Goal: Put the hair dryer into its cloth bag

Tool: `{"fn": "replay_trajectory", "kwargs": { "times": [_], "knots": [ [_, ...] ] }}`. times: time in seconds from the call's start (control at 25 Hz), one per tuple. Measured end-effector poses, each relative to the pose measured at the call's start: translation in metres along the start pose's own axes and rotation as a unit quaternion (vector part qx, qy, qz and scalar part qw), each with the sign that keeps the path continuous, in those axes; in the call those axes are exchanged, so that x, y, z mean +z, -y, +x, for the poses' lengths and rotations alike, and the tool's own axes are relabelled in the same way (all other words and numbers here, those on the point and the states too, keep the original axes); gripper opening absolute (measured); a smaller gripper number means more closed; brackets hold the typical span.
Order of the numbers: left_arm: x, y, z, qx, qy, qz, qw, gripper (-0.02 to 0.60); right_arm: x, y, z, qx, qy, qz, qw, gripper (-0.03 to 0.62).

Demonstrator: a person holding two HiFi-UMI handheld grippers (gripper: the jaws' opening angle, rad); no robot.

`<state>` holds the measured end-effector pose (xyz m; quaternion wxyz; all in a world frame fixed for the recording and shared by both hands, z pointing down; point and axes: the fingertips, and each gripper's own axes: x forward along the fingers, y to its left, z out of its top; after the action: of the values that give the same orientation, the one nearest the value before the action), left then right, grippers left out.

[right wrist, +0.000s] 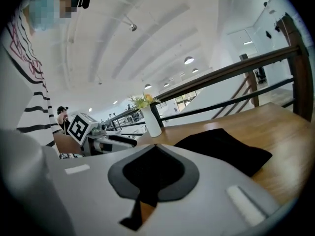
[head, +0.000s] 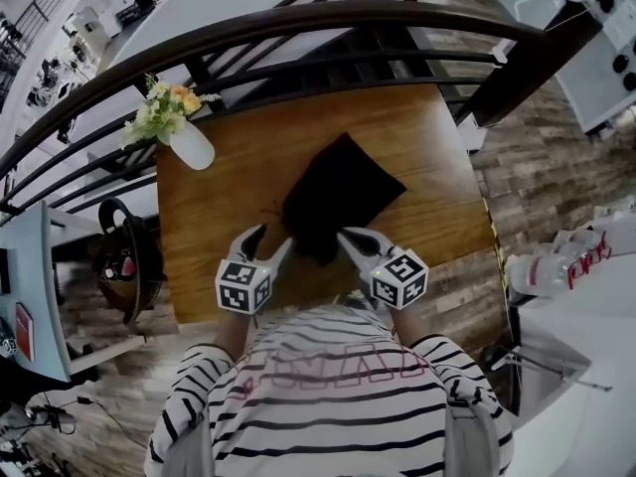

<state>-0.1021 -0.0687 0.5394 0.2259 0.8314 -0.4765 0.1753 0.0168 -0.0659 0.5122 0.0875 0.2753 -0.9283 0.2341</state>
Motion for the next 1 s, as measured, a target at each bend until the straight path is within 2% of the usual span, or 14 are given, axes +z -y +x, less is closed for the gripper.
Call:
{"fn": "replay_trajectory", "kwargs": {
  "times": [0.08,0.28,0.44,0.76,1.0],
  "knots": [
    [0.012,0.002,-0.002,0.009,0.02,0.009,0.9997,0.206,0.01,0.001,-0.001,0.003,0.011,-0.005,1.0,0.0],
    [0.032,0.002,-0.009,0.027,0.061,0.012,0.9977,0.133,0.03,-0.001,-0.003,0.021,0.042,0.013,0.999,0.0],
    [0.045,0.0,-0.017,0.052,0.093,0.017,0.9942,0.012,0.043,0.0,-0.007,0.027,0.057,0.019,0.998,0.0],
    [0.051,0.003,-0.025,0.055,0.113,0.006,0.9921,0.003,0.049,0.006,-0.007,0.021,0.058,0.019,0.998,0.0],
    [0.047,-0.001,-0.029,0.07,0.111,0.003,0.9914,0.003,0.046,0.008,0.0,0.02,0.049,0.012,0.999,0.0]
  ]
}}
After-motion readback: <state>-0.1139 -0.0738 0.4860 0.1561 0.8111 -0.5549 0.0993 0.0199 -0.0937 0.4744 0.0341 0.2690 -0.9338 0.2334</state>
